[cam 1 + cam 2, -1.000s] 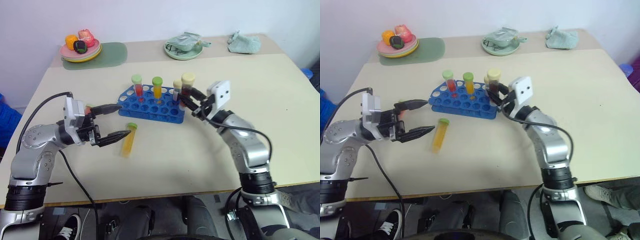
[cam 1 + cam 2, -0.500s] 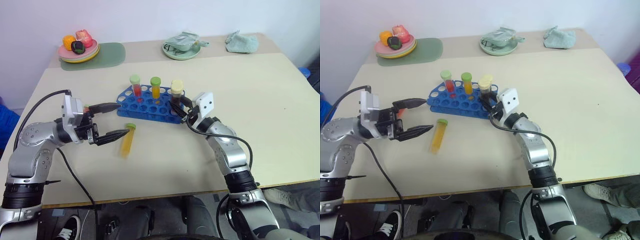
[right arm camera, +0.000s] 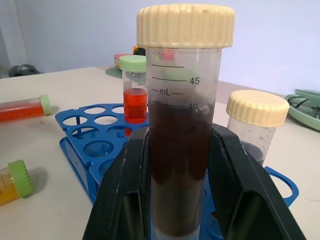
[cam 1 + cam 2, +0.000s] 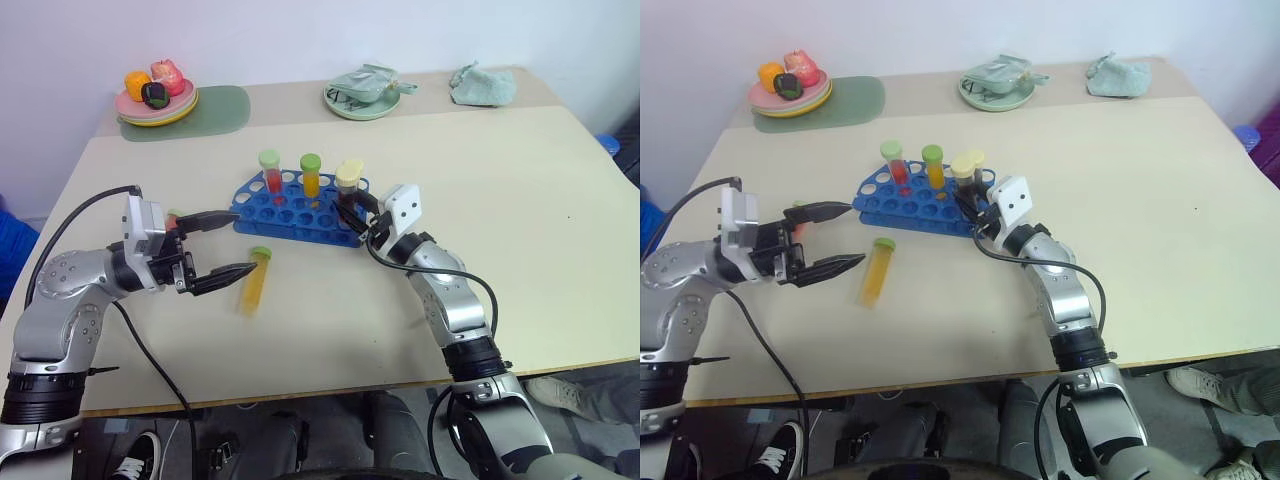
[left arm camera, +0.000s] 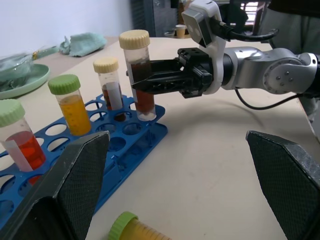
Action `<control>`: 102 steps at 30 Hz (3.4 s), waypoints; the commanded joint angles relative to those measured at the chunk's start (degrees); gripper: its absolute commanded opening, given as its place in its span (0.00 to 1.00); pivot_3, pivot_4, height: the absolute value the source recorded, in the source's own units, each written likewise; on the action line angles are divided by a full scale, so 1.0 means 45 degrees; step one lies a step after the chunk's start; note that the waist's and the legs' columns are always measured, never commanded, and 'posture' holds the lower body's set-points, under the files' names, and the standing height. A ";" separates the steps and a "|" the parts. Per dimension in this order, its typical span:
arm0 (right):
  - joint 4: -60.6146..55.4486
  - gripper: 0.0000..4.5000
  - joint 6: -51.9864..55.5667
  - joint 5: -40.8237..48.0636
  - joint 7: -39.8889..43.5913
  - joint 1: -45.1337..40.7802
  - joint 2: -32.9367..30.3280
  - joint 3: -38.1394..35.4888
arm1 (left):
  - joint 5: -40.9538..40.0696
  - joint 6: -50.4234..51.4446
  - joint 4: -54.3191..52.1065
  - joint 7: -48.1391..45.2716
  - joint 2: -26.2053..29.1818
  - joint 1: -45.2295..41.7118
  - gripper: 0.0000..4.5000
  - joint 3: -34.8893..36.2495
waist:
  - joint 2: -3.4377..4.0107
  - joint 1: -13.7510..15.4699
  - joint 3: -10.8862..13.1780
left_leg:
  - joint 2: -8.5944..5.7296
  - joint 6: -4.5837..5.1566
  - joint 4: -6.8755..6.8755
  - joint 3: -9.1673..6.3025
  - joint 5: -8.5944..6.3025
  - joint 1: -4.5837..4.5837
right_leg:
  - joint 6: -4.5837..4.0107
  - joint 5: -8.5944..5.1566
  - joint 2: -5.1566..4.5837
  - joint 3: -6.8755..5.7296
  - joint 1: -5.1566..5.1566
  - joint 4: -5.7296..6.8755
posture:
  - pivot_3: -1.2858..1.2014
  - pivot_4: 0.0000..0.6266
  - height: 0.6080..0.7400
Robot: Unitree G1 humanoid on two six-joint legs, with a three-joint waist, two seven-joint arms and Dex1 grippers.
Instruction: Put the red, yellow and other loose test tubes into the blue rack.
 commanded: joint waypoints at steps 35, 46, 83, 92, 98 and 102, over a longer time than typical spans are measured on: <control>-0.1377 0.99 0.1406 0.1469 0.1556 0.0246 -0.1441 -0.1065 | -0.0173 0.0356 -0.0989 0.0316 0.0470 0.0448 1.00 0.0713 | 0.0005 0.0026 0.0001 | 0.0001 0.0000 -0.0002 0.0002 -0.0001 0.0000 | 0.0000 0.0000 -0.0001 0.0001 0.0002 -0.0002 | 0.52 0.24 1.00; -0.4261 0.99 0.4444 0.5303 0.6472 0.1675 -0.6336 -0.2997 | 0.0021 0.1477 -0.1729 0.1394 0.1061 0.1012 1.00 0.0871 | 0.0006 0.0129 0.0002 | 0.0001 0.0009 0.0004 0.0006 -0.0006 -0.0005 | 0.0000 0.0000 -0.0010 0.0003 0.0010 -0.0011 | 0.52 0.24 1.00; -0.3851 0.99 0.5290 0.5778 1.0361 0.1166 -0.9556 -0.2913 | -0.2067 1.7655 -0.4753 1.2314 0.0123 -0.4327 1.00 -0.0165 | -0.0011 0.0441 0.0008 | 0.0002 0.0014 0.0026 0.0011 -0.0014 -0.0006 | 0.0002 0.0001 -0.0017 0.0010 0.0013 -0.0010 | 0.52 0.24 1.00; -0.3896 0.99 0.5493 0.5765 1.0193 0.1084 -0.9370 -0.2727 | -0.8861 1.7655 -0.1641 1.7195 0.1356 -0.5093 1.00 -0.1260 | -0.0013 0.0458 0.0008 | -0.0003 0.0011 0.0033 0.0005 -0.0016 -0.0002 | 0.0002 0.0001 -0.0020 0.0019 0.0015 -0.0009 | 0.52 0.24 1.00; -0.4127 0.99 0.5645 0.5816 1.0094 0.1159 -0.9238 -0.2648 | -1.6767 1.4759 0.0628 2.2769 0.2969 -0.6048 1.00 -0.4422 | -0.0012 0.0425 0.0009 | -0.0005 0.0002 0.0034 0.0003 -0.0019 0.0006 | 0.0001 0.0001 -0.0022 0.0036 0.0006 0.0026 | 0.52 0.24 1.00; -0.4107 0.99 0.5664 0.5754 1.0077 0.1152 -0.9207 -0.2638 | -1.7048 1.3763 0.0172 2.3592 0.3183 -0.5948 1.00 -0.5045 | -0.0011 0.0455 0.0008 | -0.0005 -0.0005 0.0032 0.0010 -0.0022 0.0016 | 0.0000 0.0000 -0.0012 0.0050 0.0004 0.0032 | 0.52 0.24 1.00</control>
